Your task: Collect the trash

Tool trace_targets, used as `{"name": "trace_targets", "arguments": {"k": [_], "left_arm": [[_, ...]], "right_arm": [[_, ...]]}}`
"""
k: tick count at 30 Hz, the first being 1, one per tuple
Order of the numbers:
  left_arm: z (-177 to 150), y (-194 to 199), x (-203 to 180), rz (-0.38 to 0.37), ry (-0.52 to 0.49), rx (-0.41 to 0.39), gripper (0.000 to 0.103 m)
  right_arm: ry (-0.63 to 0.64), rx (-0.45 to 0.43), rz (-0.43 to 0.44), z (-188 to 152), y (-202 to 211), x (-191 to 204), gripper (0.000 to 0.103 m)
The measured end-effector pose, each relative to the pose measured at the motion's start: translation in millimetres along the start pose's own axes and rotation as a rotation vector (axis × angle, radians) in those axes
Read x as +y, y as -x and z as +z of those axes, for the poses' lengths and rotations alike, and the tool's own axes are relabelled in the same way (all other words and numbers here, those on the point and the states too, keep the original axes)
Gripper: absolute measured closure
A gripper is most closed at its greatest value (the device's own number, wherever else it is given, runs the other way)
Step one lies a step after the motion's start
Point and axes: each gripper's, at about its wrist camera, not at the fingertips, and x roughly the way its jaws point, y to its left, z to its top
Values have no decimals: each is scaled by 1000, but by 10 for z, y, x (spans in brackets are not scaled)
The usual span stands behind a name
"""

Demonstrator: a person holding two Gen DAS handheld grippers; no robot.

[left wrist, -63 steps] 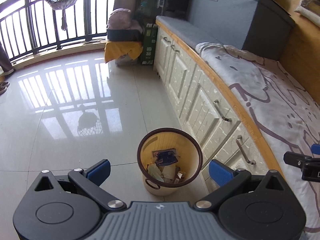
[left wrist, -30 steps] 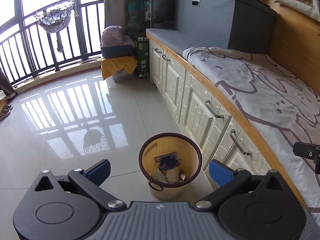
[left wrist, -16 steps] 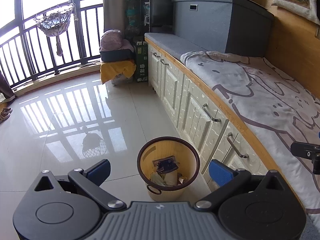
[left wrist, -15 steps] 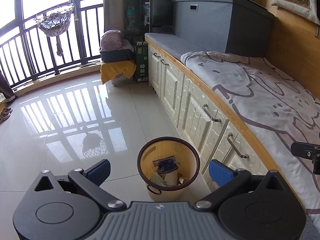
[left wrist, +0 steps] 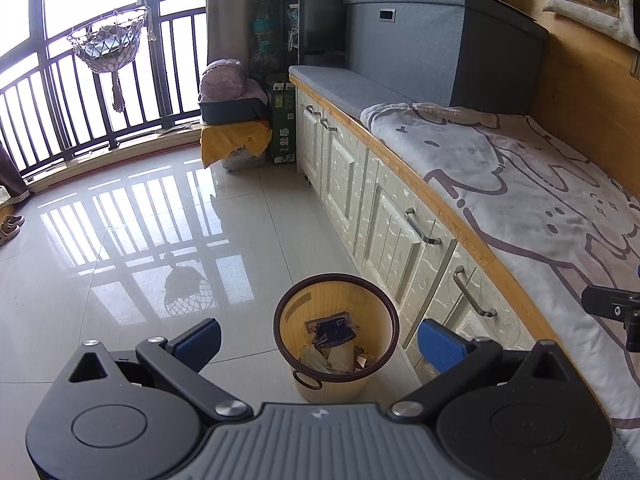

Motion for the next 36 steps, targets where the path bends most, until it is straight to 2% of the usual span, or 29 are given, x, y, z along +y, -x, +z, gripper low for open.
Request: {"name": "trace_targets", "arguments": {"k": [36], "left_arm": [[-9,4,-10,-2,-1,0,0]], "right_arm": [[-3,4,12,-15,-5,-9,2]]}}
